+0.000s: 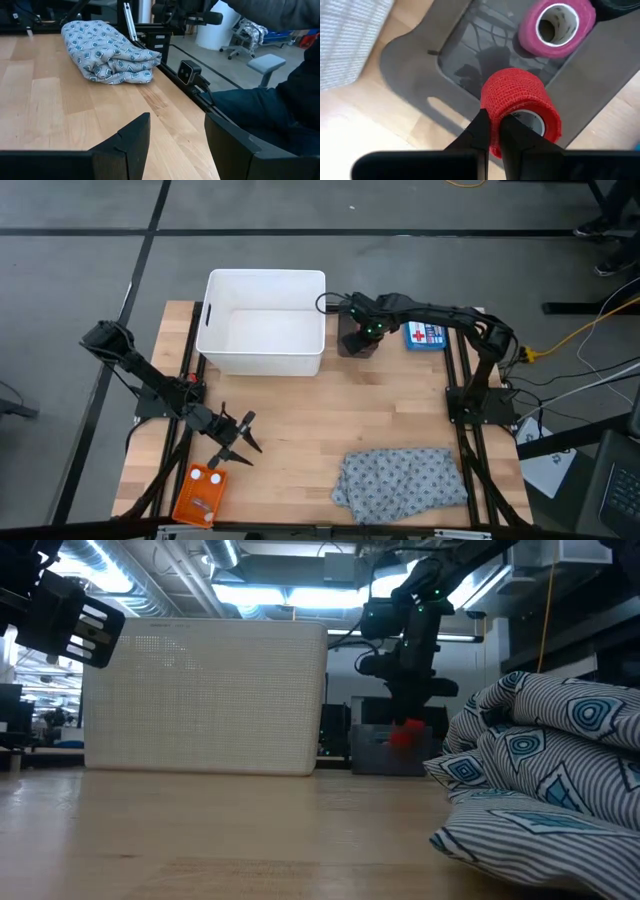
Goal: Pick & place medical supplies in basket/bin
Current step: Put the red bandage into the black bin
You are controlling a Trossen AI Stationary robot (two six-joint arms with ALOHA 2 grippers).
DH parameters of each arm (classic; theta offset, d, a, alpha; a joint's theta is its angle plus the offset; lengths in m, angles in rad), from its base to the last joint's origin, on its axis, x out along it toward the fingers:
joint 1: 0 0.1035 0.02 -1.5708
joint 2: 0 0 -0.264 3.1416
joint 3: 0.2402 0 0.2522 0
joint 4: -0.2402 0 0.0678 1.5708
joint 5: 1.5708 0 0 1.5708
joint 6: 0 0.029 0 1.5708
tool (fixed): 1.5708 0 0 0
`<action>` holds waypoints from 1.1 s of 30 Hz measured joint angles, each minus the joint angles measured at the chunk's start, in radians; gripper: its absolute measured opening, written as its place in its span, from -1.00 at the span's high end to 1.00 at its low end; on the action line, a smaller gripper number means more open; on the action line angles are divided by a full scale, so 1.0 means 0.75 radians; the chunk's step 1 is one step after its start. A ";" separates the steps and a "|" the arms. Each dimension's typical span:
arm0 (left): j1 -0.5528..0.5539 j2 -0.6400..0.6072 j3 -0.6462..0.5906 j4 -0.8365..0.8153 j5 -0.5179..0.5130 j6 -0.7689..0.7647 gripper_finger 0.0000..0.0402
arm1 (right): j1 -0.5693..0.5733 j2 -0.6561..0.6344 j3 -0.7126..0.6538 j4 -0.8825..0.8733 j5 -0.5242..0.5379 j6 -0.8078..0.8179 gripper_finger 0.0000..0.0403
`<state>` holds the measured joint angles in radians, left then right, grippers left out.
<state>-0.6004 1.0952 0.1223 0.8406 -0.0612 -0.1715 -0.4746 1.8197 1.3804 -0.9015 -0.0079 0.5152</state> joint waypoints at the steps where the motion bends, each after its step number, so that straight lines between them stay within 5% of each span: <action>1: 0.000 0.000 0.000 0.000 0.000 0.000 0.07 | -0.001 0.007 0.000 0.000 0.000 0.000 0.88; 22: 0.000 0.000 0.000 0.000 -0.001 0.003 0.07 | -0.005 0.071 -0.003 0.007 -0.010 0.000 0.86; 33: 0.000 0.000 0.000 0.000 -0.001 -0.001 0.07 | 0.009 0.071 0.018 -0.001 -0.010 0.005 0.19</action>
<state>-0.6003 1.0950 0.1223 0.8407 -0.0616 -0.1719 -0.4675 1.8732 1.3939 -0.9024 -0.0154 0.5187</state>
